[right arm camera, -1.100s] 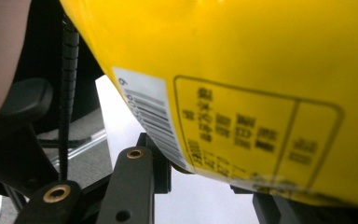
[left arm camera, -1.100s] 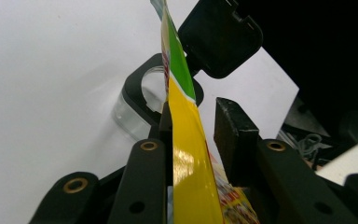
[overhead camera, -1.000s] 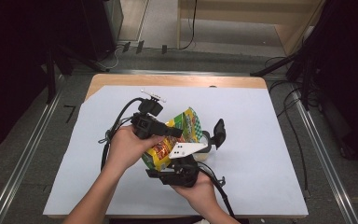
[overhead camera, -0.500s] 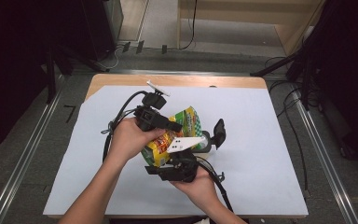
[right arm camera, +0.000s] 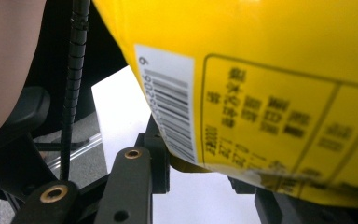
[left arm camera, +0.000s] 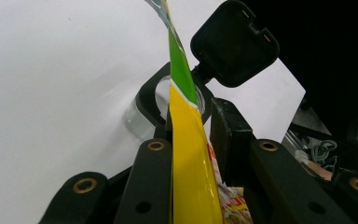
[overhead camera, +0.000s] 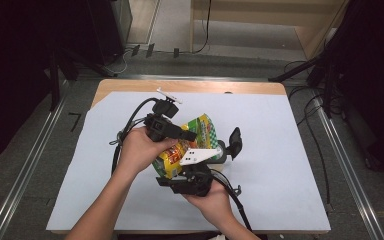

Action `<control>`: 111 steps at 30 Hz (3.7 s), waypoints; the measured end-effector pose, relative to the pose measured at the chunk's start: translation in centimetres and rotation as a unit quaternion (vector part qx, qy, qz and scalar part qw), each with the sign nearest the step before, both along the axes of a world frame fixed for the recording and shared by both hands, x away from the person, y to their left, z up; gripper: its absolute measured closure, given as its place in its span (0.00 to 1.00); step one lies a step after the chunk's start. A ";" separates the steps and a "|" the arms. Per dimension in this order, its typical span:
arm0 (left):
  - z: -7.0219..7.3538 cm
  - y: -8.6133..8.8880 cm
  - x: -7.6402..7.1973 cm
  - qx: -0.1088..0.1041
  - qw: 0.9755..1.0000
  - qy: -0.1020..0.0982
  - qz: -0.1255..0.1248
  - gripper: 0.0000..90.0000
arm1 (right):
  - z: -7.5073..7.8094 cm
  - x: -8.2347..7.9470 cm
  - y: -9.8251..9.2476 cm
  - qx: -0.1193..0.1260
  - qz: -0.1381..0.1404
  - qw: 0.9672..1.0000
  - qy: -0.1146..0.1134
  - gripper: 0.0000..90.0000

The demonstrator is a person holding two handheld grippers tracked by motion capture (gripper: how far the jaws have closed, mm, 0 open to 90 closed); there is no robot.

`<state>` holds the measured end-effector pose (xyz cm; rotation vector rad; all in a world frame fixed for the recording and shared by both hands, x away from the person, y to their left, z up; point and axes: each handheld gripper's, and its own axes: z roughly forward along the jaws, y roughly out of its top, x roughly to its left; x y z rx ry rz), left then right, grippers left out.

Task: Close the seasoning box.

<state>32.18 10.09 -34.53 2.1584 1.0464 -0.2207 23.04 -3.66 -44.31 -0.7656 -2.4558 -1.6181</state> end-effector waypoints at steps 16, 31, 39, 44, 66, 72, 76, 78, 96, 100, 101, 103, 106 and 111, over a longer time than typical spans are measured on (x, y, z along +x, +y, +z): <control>0.4 0.9 -0.1 -0.012 1.000 0.013 0.014 0.83 | 0.0 0.3 -0.5 0.014 -0.006 1.000 0.017 0.75; 0.9 1.0 -0.6 -0.003 1.000 0.019 0.004 0.92 | 0.1 0.0 -0.4 0.014 -0.002 1.000 0.012 0.75; 1.2 0.3 -0.9 0.002 1.000 -0.004 0.021 0.93 | 0.6 -0.5 0.1 -0.007 -0.020 1.000 -0.001 0.67; 1.2 0.1 -0.9 0.002 1.000 -0.003 0.024 0.93 | 0.5 -0.3 -0.1 -0.005 -0.027 1.000 0.001 0.74; 1.8 -0.2 -0.5 -0.001 0.999 -0.026 0.024 0.91 | 1.0 0.1 0.0 0.031 -0.021 0.999 0.033 0.77; 1.7 -0.5 -0.4 0.006 0.999 -0.029 0.023 0.92 | 0.8 0.0 -0.2 0.028 -0.023 0.999 0.028 0.77; 1.5 -0.4 -0.2 0.008 0.999 -0.027 0.028 0.93 | 0.8 -0.1 -0.3 0.024 -0.023 0.999 0.025 0.77; 1.4 -0.4 -0.1 0.005 0.999 -0.025 0.027 0.93 | 0.7 -0.1 -0.3 0.023 -0.023 0.999 0.026 0.77; 1.4 -0.6 -0.1 -0.007 1.000 -0.017 0.024 0.92 | 1.0 -0.4 -0.1 -0.013 -0.021 1.000 -0.015 0.77; 1.6 -0.7 -0.2 -0.019 0.999 -0.034 0.015 0.89 | 1.1 -0.3 -0.2 -0.003 -0.019 1.000 -0.010 0.77; 1.8 -0.6 -0.2 -0.028 0.999 -0.038 0.013 0.89 | 1.1 -0.3 -0.2 0.002 -0.019 1.000 -0.008 0.77; 2.0 -0.5 -0.2 -0.027 0.999 -0.038 0.015 0.89 | 1.2 -0.1 -0.4 0.022 -0.013 1.000 0.004 0.78; 1.9 -0.5 -0.2 -0.016 0.999 -0.039 0.017 0.90 | 1.2 -0.2 -0.3 0.014 -0.014 1.000 -0.003 0.78; 1.7 -0.8 -0.1 -0.007 0.999 -0.042 0.021 0.90 | 1.0 -0.1 -0.2 0.011 -0.017 1.000 0.003 0.77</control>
